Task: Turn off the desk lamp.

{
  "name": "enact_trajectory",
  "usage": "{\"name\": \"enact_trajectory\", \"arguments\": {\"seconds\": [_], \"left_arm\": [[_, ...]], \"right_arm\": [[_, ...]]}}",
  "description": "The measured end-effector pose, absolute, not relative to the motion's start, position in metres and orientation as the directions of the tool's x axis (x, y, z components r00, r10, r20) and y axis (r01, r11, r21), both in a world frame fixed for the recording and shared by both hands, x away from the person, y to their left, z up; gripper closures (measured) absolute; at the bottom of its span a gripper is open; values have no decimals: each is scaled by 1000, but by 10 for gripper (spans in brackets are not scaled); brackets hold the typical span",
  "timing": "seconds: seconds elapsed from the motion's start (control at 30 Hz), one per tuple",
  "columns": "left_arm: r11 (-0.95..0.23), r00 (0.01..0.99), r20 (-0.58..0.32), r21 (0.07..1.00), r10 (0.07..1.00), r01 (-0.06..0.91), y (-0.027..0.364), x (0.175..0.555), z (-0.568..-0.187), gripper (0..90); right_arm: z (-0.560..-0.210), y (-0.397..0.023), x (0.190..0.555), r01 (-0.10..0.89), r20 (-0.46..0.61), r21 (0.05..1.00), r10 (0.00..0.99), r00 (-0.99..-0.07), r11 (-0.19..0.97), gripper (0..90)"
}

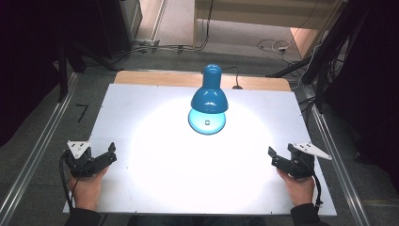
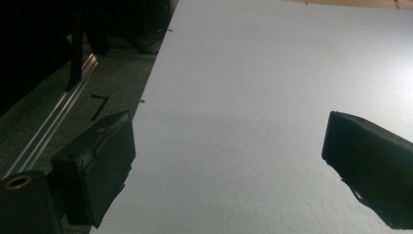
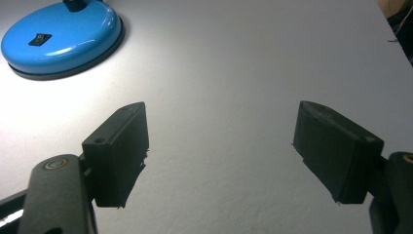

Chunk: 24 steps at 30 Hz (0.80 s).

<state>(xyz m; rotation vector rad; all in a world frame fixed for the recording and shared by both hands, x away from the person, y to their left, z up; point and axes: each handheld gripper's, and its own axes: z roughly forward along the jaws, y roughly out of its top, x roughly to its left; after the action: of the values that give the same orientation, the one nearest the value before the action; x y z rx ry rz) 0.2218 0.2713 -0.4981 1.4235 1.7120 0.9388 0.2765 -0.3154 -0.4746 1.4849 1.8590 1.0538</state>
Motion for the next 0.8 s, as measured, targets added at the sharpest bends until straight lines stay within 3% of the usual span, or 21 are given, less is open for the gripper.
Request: {"name": "enact_trajectory", "arguments": {"seconds": [0.8], "left_arm": [[122, -145, -59, 868, 988, 481, 271, 222, -500, 61]], "right_arm": [[-472, -278, 301, 528, 70, 842, 948, -310, 111, 192]]}}
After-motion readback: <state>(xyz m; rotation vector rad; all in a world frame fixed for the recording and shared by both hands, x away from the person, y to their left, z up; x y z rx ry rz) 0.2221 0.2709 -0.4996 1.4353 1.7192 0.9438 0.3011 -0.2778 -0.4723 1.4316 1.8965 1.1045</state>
